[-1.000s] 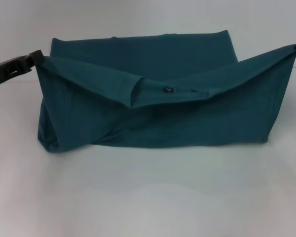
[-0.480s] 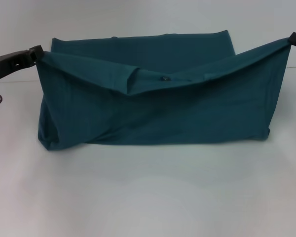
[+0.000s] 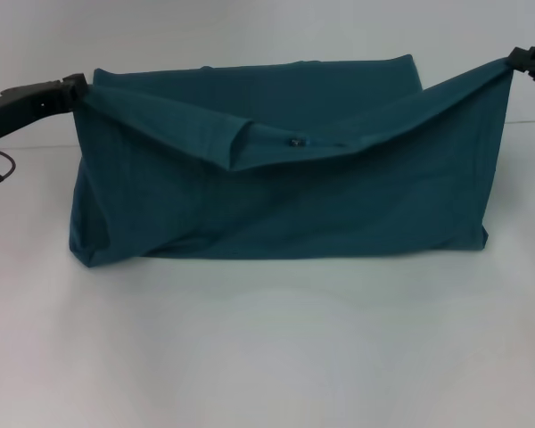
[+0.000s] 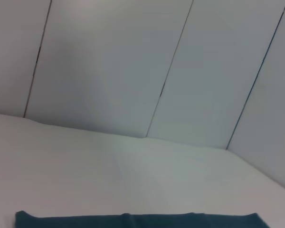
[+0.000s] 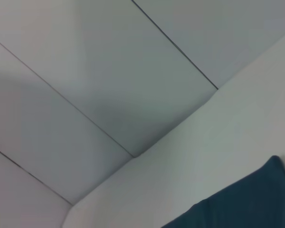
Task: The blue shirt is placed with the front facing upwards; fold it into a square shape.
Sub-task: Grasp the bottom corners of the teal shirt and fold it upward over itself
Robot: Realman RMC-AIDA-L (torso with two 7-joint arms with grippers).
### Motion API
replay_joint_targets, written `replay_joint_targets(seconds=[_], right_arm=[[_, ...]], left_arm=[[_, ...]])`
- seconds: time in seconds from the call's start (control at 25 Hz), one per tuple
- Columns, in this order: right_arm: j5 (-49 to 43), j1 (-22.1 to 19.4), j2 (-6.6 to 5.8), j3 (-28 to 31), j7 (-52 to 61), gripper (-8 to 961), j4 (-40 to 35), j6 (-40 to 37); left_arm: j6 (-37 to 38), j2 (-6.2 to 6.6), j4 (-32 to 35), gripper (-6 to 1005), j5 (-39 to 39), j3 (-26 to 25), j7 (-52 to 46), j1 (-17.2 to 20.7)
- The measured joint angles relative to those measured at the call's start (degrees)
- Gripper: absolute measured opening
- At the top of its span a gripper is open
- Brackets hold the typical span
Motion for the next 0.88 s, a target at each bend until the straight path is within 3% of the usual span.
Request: replay_joint_targets(seconds=[0.6, 0.88], right_arm=[[0.1, 1.73, 0.36, -3.28, -1.32, 22, 0.43, 6.12], [0.01, 1.38, 0.47, -3.72, -1.43, 22, 2.69, 7.82]], left_arm=[[-5.39, -0.01, -1.5, 90, -0.14, 0.04, 3.77, -1.81], [-7.99, -2.07, -1.76, 98, -0.75, -0.05, 6.5, -1.47]])
